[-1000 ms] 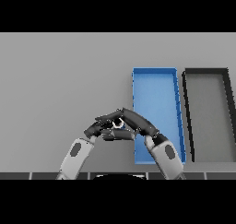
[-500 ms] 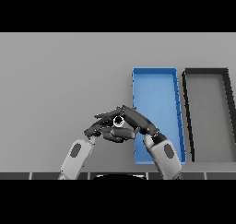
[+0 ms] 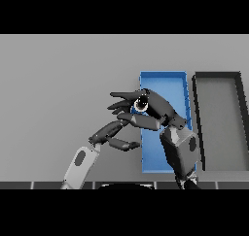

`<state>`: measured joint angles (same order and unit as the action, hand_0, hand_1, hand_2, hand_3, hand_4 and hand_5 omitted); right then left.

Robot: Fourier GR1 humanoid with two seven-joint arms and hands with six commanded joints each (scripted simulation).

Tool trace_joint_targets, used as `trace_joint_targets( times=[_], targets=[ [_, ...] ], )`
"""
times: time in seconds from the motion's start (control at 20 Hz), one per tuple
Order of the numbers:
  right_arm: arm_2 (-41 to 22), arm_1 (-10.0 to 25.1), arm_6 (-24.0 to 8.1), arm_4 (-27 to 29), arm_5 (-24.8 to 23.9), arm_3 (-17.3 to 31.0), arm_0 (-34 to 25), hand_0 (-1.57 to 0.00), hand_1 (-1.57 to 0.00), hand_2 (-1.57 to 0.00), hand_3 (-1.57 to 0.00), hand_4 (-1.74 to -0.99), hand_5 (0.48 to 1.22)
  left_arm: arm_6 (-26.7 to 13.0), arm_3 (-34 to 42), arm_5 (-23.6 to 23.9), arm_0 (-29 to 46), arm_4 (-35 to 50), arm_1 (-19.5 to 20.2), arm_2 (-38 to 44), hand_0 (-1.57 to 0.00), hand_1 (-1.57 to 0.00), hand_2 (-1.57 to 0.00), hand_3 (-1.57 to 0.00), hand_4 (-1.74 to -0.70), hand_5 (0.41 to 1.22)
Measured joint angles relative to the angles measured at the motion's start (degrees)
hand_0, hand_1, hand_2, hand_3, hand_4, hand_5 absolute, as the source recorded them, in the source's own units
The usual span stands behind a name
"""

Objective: Pick up the blue pipe and place it into the blue bin.

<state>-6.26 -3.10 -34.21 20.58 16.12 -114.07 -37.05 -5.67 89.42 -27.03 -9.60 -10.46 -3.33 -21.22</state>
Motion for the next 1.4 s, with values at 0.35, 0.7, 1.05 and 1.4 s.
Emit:
trace_joint_targets(
  times=[0.35, 0.7, 1.05, 1.4],
  targets=[
    [14.2, 9.6, 0.2, -1.5, -5.1, 5.8, -9.4, -1.57, -1.57, -1.57, -1.57, -1.498, 1.221, -0.4, 1.6, 0.0, 0.2, 0.3, 0.9, 0.6, 0.0, 0.0, 0.0, 0.0, -0.95, 0.47],
    [20.0, 11.9, -0.7, -8.3, -4.1, 9.9, -0.6, -1.57, -1.57, -1.57, -1.57, -1.499, 1.221, -0.9, 1.9, 1.0, 0.4, -0.4, 0.9, 0.7, 0.0, 0.0, 0.0, 0.0, -0.94, 0.465],
    [16.7, 14.6, -0.7, -11.5, -8.9, 11.3, 14.4, -1.57, -1.57, -1.57, -1.57, -1.5, 1.221, 1.1, 0.8, 1.2, -0.5, -0.7, 1.9, 1.6, 0.0, 0.0, 0.0, 0.0, -0.93, 0.463],
    [6.3, 21.4, -0.7, -6.8, -22.9, 16.9, 23.4, -1.57, -1.57, -1.57, -1.57, -1.497, 1.221, 2.6, 0.8, 1.9, 0.1, -2.3, 2.1, 0.6, 0.0, 0.0, 0.0, 0.0, -0.92, 0.476]
  ],
)
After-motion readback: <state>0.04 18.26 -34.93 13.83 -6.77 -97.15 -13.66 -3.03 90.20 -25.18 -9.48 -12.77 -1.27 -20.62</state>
